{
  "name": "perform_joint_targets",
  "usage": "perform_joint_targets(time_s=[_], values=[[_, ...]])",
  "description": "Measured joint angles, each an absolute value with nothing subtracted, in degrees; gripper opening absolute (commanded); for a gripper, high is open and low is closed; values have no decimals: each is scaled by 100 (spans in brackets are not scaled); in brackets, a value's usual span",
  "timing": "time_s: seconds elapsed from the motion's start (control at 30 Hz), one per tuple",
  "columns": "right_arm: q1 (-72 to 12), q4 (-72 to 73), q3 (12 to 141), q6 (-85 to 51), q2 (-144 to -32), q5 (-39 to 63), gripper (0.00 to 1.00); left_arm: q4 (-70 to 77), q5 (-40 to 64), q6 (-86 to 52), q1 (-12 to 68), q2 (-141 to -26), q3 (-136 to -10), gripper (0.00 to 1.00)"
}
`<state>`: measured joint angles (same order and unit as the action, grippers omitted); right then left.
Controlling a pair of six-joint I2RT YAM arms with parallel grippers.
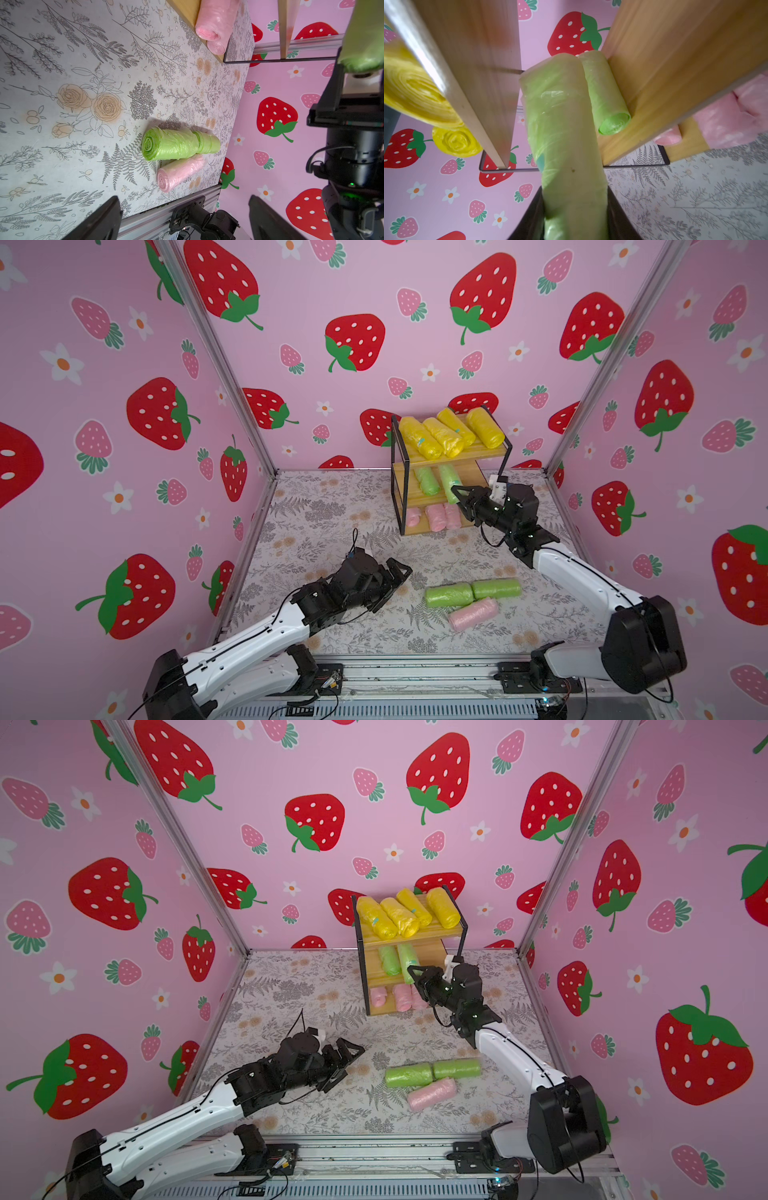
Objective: Sort the rolls of trash bags by color and place them on the shelf
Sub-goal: Place the roll of trash bags on the shelf.
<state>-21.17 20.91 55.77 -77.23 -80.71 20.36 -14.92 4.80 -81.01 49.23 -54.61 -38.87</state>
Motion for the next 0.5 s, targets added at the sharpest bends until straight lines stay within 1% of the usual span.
perform_joint_targets(time_s=[0.2,0.33,0.37,0.43,0.5], values=[[-2018,2364,6169,-7907,-9043,2058,0,-1544,650,-8058,4923,-5671,-3889,99],[-2003,2379,6414,-7966,-9362,2080,1,-1616,672,-8016,4923,-5677,-3889,99],[-1999,2379,6484,-7979,-9426,2095,4,-1647,674,-8012,4923,-5677,-3889,99],[-1979,2386,6584,-7992,-9513,2102,16,-1680,685,-7996,4923,-5677,-3889,99],[-1942,2355,6667,-8005,-9579,2110,35,-1695,738,-7983,4923,-5677,-3889,99]])
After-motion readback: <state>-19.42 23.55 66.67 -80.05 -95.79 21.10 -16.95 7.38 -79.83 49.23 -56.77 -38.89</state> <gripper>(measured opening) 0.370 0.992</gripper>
